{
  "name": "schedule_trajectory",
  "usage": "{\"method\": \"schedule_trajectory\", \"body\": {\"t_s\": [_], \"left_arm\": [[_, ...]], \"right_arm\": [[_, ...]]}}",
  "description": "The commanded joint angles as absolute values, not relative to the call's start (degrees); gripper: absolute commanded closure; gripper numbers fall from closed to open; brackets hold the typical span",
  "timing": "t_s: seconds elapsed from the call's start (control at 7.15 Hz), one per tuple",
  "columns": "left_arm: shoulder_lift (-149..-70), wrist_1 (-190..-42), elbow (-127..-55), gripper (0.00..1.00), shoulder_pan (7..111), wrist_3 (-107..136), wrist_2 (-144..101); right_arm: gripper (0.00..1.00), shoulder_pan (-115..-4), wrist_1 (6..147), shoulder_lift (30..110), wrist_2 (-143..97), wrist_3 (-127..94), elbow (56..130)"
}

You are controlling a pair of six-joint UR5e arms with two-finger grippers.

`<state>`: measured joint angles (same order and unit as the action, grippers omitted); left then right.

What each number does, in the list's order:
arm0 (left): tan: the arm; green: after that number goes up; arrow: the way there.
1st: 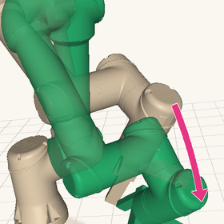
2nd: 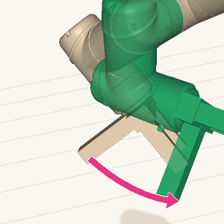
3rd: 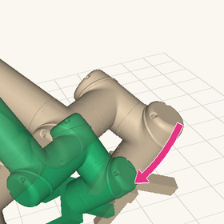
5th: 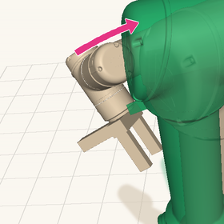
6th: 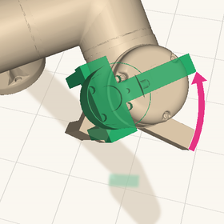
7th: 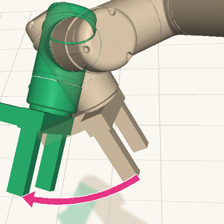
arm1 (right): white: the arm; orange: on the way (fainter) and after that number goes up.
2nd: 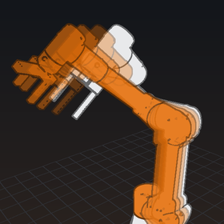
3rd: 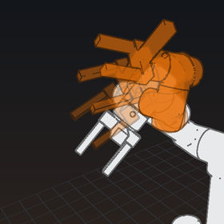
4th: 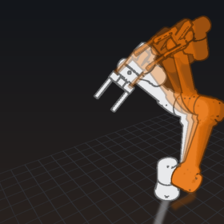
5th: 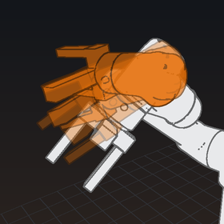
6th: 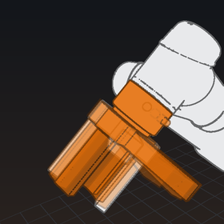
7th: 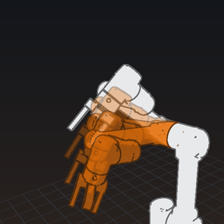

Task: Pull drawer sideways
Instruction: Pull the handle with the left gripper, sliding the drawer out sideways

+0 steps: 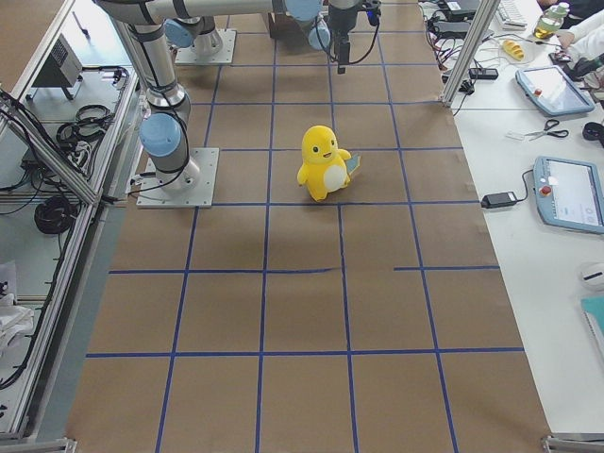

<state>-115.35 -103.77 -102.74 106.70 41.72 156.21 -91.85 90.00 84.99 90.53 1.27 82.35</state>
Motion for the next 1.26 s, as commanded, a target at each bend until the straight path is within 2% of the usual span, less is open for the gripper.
{"method": "schedule_trajectory", "body": {"t_s": [0.0,0.42,0.56,1.12], "left_arm": [[-115.31,-103.71,-102.74,0.00,106.70,41.75,156.09],[-110.59,-103.71,-101.52,0.00,107.05,32.33,152.17],[-107.09,-103.88,-99.43,0.04,107.05,28.08,148.05],[-92.67,-103.45,-94.13,0.03,106.53,8.67,131.95]], "right_arm": [[0.00,-91.85,90.00,84.99,90.53,1.23,82.35],[0.00,-91.85,90.00,84.99,90.53,1.23,82.35],[0.00,-91.85,90.00,84.99,90.53,1.23,82.35],[0.00,-91.85,90.00,84.99,90.53,1.23,82.35]]}}
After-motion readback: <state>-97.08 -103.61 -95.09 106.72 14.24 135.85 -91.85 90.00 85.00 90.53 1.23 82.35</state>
